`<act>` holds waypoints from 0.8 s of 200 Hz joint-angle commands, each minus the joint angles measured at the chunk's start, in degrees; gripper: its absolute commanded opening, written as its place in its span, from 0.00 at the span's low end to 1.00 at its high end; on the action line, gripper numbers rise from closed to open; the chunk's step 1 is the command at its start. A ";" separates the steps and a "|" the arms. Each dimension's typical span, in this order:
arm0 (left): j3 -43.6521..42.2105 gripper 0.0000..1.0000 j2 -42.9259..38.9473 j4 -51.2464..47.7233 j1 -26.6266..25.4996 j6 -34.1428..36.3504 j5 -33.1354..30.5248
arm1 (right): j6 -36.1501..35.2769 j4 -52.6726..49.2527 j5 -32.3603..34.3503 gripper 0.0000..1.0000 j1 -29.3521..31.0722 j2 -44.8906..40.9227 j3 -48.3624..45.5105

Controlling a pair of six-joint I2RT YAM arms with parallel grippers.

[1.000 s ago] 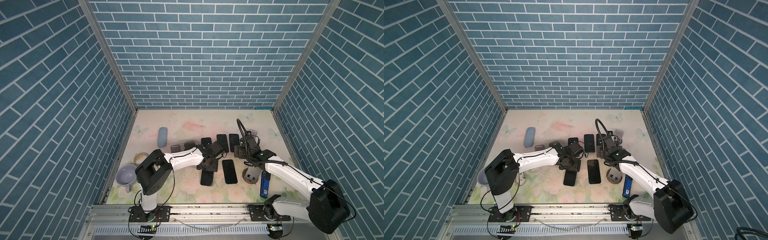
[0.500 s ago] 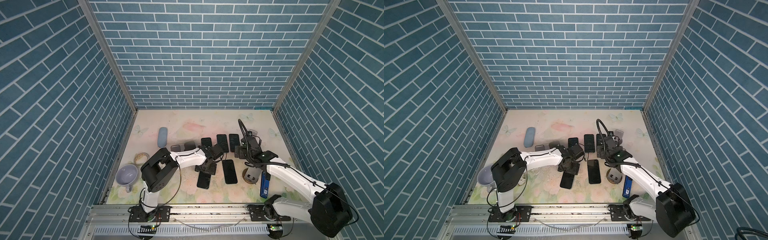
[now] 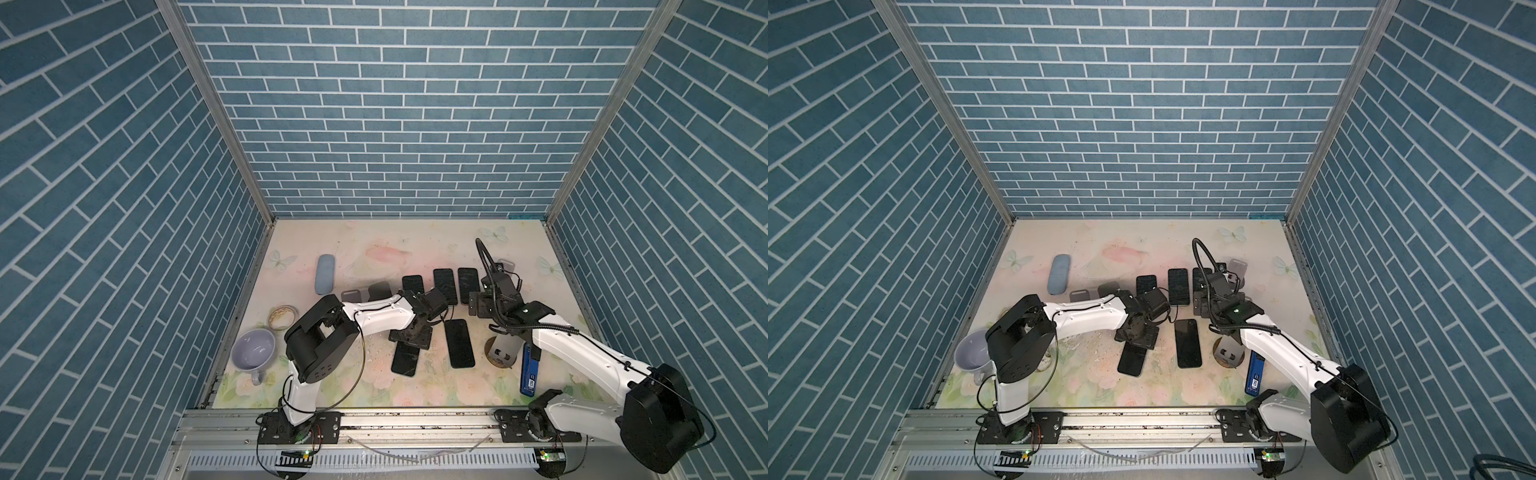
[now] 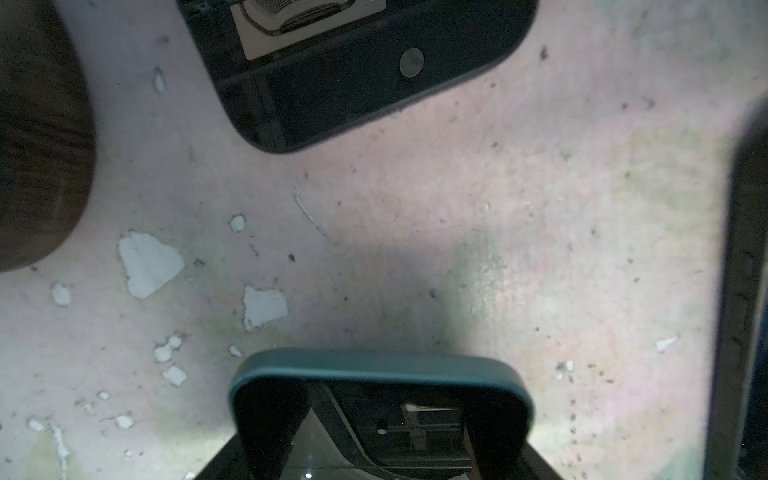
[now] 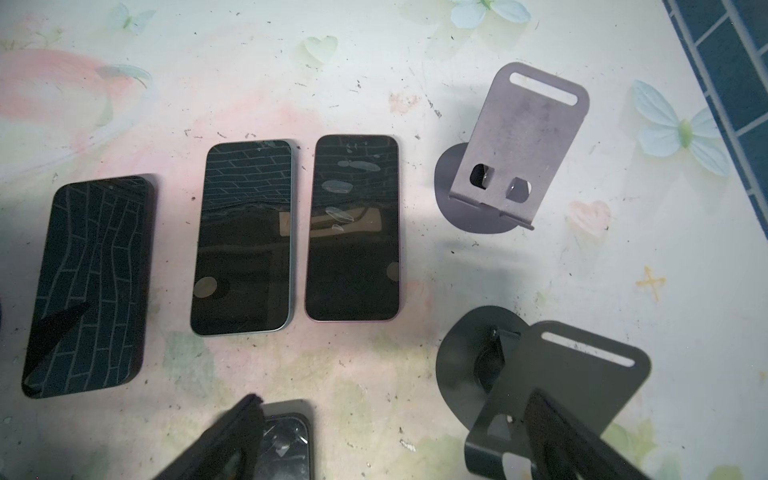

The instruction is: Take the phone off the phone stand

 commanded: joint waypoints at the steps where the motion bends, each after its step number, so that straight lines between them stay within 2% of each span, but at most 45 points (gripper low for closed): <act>1: 0.31 0.71 1.81 -2.76 -0.21 1.05 -2.57 | 0.45 0.76 0.03 0.99 -0.23 0.10 -1.22; 160: -0.48 0.83 0.91 -1.52 -0.16 1.67 -3.49 | 1.48 1.05 0.50 0.98 -0.19 -1.40 -2.63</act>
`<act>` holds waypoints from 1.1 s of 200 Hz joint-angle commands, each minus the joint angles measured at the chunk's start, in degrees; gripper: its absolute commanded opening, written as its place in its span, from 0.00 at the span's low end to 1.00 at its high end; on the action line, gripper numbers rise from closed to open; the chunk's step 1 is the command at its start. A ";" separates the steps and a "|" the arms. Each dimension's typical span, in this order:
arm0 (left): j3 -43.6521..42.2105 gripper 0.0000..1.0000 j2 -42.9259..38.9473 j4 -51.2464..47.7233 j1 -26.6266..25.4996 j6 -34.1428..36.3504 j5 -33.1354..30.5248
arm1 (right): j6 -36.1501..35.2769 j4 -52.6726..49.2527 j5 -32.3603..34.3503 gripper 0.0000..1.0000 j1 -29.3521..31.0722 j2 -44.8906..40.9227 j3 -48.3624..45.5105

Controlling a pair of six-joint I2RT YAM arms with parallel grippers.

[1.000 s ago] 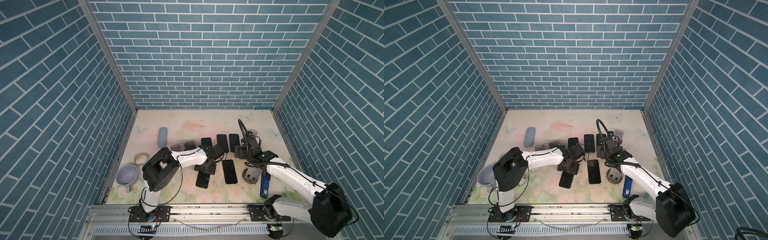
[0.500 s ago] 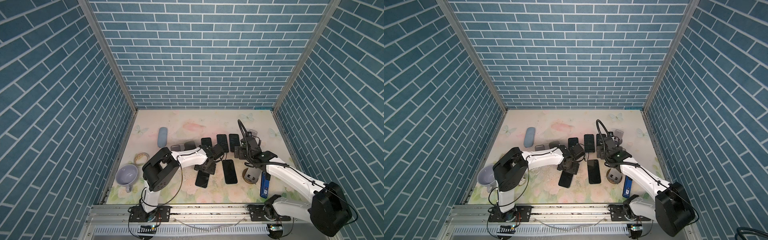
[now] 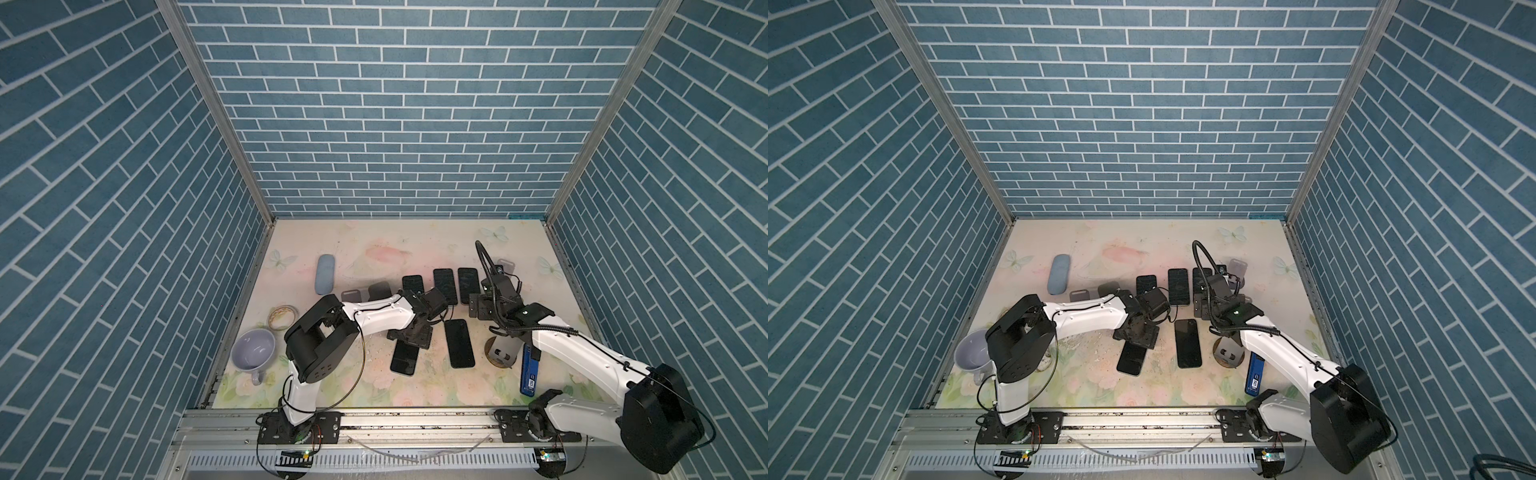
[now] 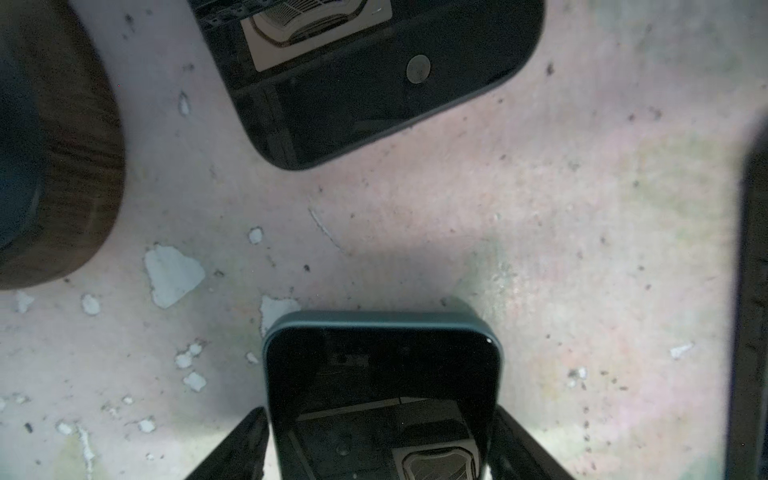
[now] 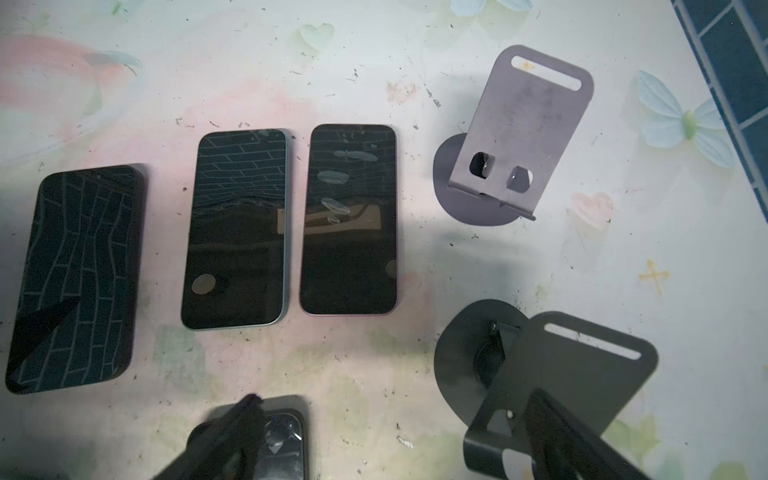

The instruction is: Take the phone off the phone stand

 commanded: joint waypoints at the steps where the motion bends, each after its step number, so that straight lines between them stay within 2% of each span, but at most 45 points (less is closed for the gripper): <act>1: -0.60 0.83 0.91 -1.41 -0.20 0.60 -2.02 | 1.29 0.44 0.46 0.98 -0.24 -1.23 -1.18; 54: -0.28 0.84 -0.60 -0.98 -0.23 1.54 -3.25 | 1.46 0.64 -0.01 0.99 -0.19 -0.72 -0.83; 108: 0.50 0.84 -5.76 -0.19 -0.23 4.48 -8.50 | 2.38 0.69 0.71 0.98 -0.23 -0.92 0.11; 168: -1.12 0.84 -14.29 4.14 -0.23 9.97 -12.42 | 2.41 -0.18 1.00 0.98 -0.33 0.09 2.86; 220: -6.78 0.87 -24.93 9.83 -0.16 13.66 -19.88 | 1.49 -1.93 3.49 0.98 -0.28 0.60 5.31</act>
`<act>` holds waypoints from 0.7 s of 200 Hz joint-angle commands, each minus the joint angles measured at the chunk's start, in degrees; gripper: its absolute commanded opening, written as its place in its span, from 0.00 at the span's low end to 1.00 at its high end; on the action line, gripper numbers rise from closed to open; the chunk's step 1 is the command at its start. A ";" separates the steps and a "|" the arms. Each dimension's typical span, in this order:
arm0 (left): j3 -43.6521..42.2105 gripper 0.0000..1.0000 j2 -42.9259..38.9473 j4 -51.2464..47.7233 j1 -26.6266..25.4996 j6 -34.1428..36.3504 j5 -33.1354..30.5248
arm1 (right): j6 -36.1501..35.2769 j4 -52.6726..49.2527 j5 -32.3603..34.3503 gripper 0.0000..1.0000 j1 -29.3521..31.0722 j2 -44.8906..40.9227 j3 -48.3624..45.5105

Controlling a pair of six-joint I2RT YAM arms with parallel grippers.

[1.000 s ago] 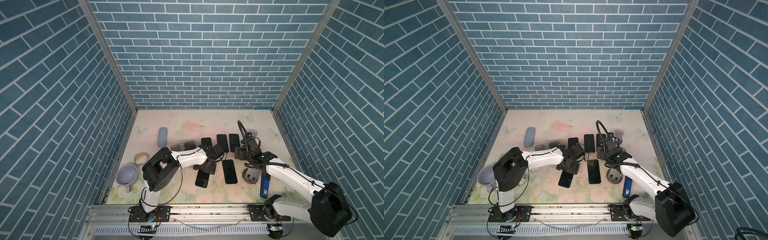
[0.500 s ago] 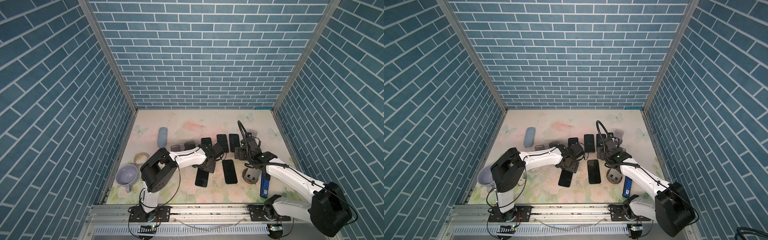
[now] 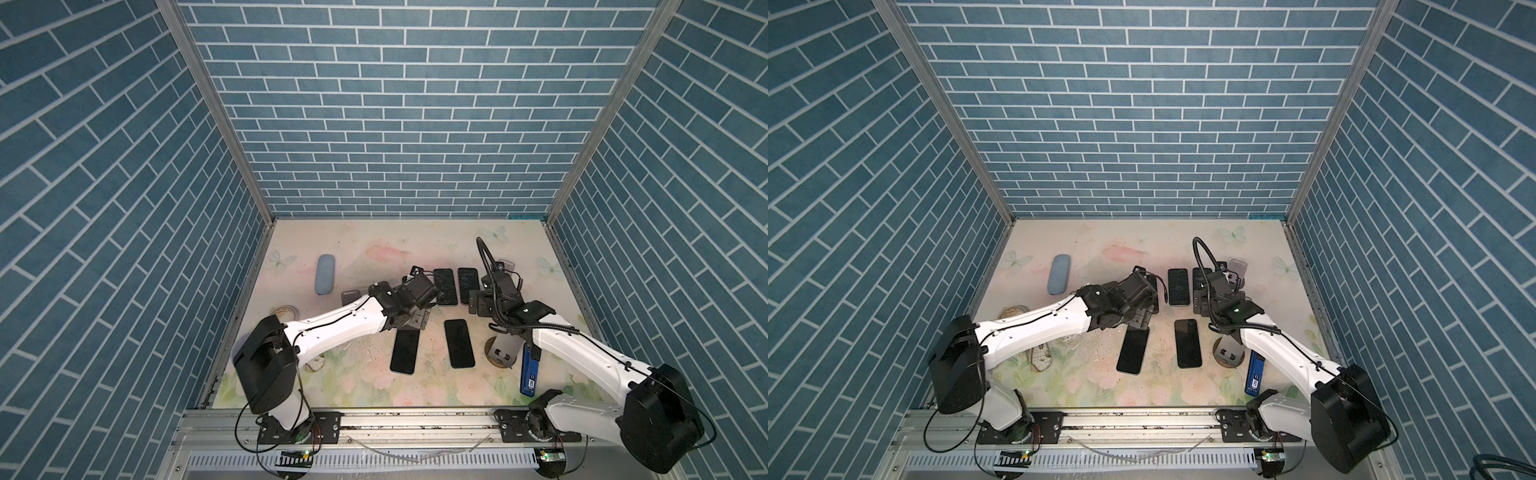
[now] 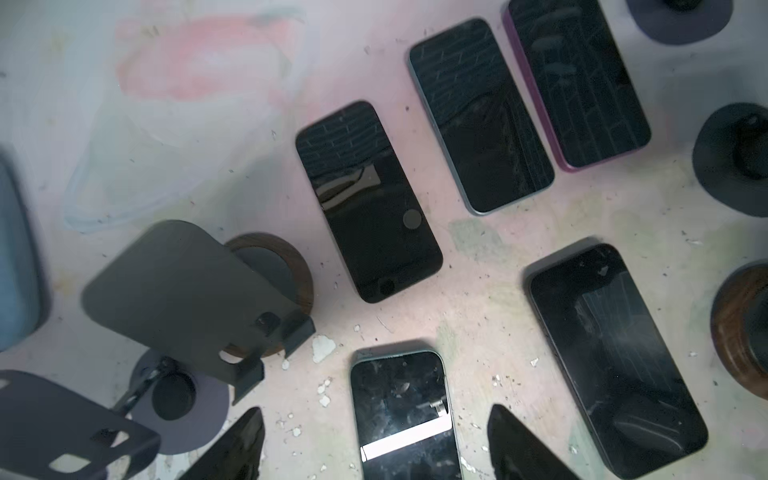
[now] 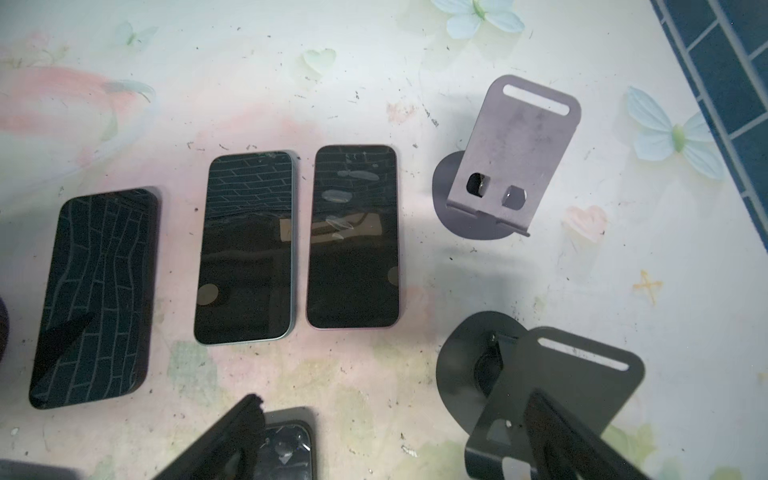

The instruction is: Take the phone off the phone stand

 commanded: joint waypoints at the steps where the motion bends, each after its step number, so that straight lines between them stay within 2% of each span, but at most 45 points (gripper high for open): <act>1: -2.59 0.87 -4.61 3.01 -0.20 3.21 -5.94 | 0.55 -1.41 2.59 0.98 -0.28 0.50 3.08; 46: -6.24 0.99 -13.11 5.17 0.91 7.44 -15.01 | -1.71 -2.51 6.51 0.99 -1.53 0.40 5.49; 65: -7.62 1.00 -16.05 5.23 3.36 8.25 -17.55 | -2.98 -3.70 7.90 0.99 -3.48 0.82 7.30; 100: -10.31 1.00 -21.41 5.32 12.77 6.58 -18.43 | -1.87 -5.93 10.29 0.99 -10.69 2.02 10.27; 140: -14.88 1.00 -25.32 6.88 26.25 1.99 -19.13 | -0.70 -1.88 10.92 0.99 -23.35 0.80 7.71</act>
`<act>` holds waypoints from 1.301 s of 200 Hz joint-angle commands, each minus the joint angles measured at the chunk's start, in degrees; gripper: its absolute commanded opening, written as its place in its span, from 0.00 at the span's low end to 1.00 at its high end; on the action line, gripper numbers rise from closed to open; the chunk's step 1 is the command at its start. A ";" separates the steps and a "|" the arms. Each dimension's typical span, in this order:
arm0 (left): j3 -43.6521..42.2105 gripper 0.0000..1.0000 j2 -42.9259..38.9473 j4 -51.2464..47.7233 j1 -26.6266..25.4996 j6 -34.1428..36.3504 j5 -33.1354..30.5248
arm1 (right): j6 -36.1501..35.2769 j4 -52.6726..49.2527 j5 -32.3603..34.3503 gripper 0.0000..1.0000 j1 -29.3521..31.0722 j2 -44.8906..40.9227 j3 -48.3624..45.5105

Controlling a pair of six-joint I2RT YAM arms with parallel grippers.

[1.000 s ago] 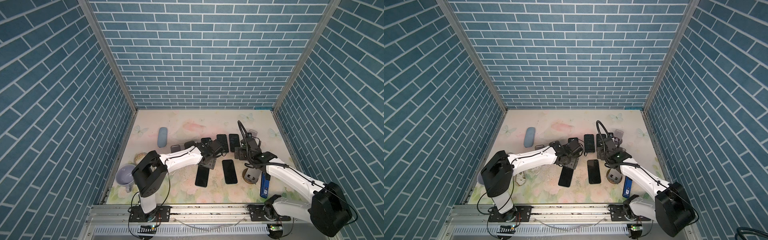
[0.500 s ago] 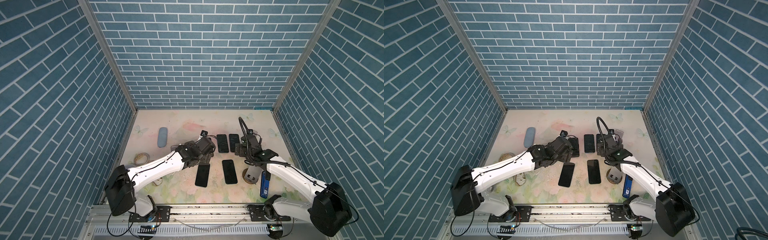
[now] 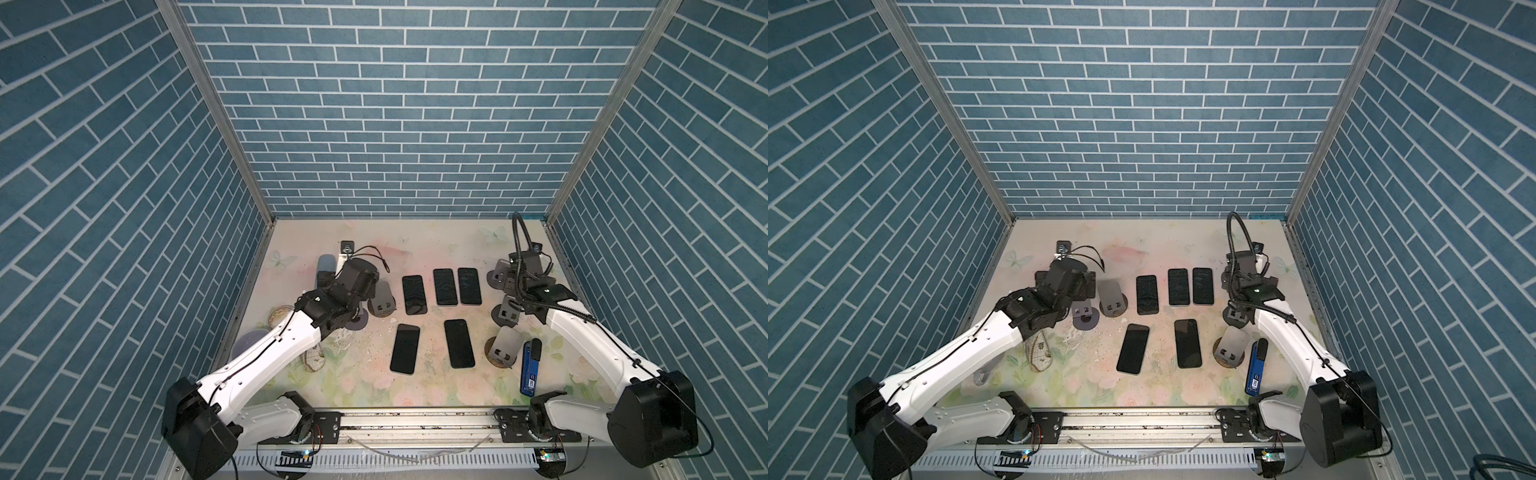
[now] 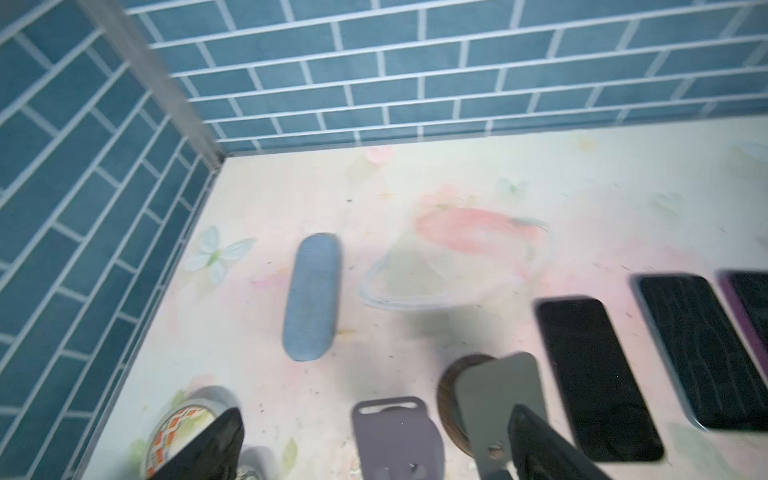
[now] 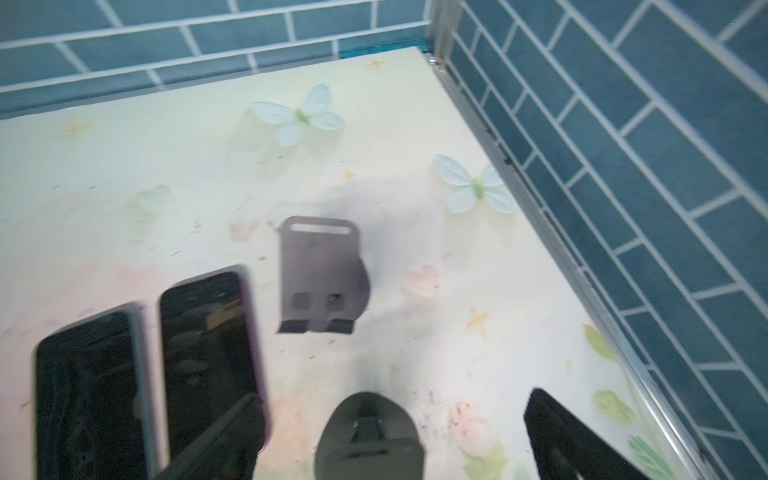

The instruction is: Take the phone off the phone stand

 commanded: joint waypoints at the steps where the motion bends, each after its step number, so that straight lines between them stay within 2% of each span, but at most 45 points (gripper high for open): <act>1: -2.69 1.00 -1.49 0.87 6.39 -2.80 -1.91 | 0.84 1.57 2.16 0.99 -6.20 -0.60 -0.40; 37: -7.06 1.00 -1.59 5.66 12.59 0.58 -5.38 | 3.04 4.56 -2.39 0.99 -17.15 0.99 -4.19; 69: -11.93 1.00 -1.45 12.16 17.23 2.45 -6.55 | 2.53 12.37 -2.00 0.99 -20.38 3.17 -9.71; 99: -16.77 1.00 -0.83 22.12 21.85 7.35 -3.57 | -0.60 23.52 -6.01 0.99 -20.63 5.30 -14.96; 118: -20.13 1.00 -0.35 28.47 22.52 10.25 -1.70 | -1.45 28.05 -7.04 0.99 -20.71 6.24 -16.68; 154: -24.57 1.00 3.33 41.71 23.23 16.02 2.36 | -4.22 43.92 -10.30 0.99 -20.63 8.92 -22.00; 160: -23.86 1.00 3.82 40.63 23.68 15.85 3.86 | -5.05 46.40 -10.92 0.99 -20.70 9.70 -22.61; 205: -28.48 1.00 6.13 55.16 24.04 21.24 6.86 | -10.37 51.96 -13.71 0.99 -20.77 11.17 -22.95; 225: -27.99 1.00 6.55 54.00 24.30 21.86 8.85 | -11.69 59.64 -14.99 0.99 -20.72 11.79 -26.10; 243: -28.07 1.00 7.34 53.97 24.32 23.31 10.10 | -12.05 61.48 -15.42 0.99 -20.72 11.29 -27.20; 260: -31.18 1.00 8.72 59.50 24.36 24.18 9.43 | -12.25 63.07 -15.77 0.99 -20.72 10.94 -28.29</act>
